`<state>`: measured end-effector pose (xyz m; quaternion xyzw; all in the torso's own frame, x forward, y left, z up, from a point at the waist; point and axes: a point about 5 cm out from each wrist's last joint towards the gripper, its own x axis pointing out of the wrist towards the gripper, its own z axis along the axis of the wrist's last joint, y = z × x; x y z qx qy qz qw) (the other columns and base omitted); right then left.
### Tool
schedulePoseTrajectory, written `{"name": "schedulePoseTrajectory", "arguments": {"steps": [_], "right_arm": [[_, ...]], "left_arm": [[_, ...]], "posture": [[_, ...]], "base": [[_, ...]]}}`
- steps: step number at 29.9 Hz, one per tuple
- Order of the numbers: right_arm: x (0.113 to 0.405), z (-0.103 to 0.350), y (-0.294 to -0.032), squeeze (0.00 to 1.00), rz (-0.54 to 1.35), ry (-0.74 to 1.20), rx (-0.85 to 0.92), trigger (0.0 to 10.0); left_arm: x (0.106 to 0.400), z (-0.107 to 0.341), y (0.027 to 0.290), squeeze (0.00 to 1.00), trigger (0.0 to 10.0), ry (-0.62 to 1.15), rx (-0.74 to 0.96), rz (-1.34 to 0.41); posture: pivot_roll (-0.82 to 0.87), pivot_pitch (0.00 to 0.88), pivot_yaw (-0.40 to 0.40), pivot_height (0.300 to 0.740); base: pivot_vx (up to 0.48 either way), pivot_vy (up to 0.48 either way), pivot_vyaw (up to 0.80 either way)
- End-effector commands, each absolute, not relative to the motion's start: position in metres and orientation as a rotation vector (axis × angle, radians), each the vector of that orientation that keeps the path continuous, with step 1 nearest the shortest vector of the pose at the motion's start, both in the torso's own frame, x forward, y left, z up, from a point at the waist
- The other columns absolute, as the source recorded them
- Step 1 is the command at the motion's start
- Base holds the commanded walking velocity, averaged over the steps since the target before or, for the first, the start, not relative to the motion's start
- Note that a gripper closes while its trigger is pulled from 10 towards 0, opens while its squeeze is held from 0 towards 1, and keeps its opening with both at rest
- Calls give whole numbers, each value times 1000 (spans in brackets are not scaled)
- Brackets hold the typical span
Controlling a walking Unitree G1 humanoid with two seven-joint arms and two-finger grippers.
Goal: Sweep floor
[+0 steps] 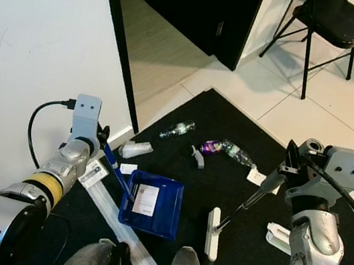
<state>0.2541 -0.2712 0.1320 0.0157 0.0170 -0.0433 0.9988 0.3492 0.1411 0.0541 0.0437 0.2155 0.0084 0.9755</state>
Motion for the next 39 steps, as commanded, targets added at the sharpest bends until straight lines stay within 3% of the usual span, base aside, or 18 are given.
{"name": "schedulePoseTrajectory", "arguments": {"steps": [1,4,5,24,25,27,28,39], "right_arm": [[254,136,-268,0,-80,10,33,10000],[254,136,-268,0,-80,10,33,10000],[254,136,-268,0,-79,11,35,10000],[257,135,-267,0,-71,10,35,10000],[257,135,-267,0,-70,9,35,10000],[257,135,-267,0,-70,9,35,10000],[258,135,-267,0,-70,9,34,10000],[260,135,-266,0,-67,5,38,10000]], "left_arm": [[343,45,141,0,3725,485,84,20],[343,46,141,0,3725,486,73,24],[344,47,139,0,39,483,41,30],[345,60,136,0,0,403,49,-22],[346,63,136,0,4980,391,31,-23],[347,65,136,0,4980,383,18,-24],[349,68,136,0,10000,376,11,-27],[351,72,136,0,10000,391,24,-52]], "posture": [[-222,168,93,740],[-220,167,93,740],[-218,167,93,740],[-216,143,93,740],[-215,140,92,740],[-215,139,92,740],[-215,139,92,740],[-214,137,101,740]], "base": [[0,0,0],[0,0,0],[0,0,0],[0,0,0],[0,0,0],[0,0,0],[0,0,0],[0,0,0]]}}
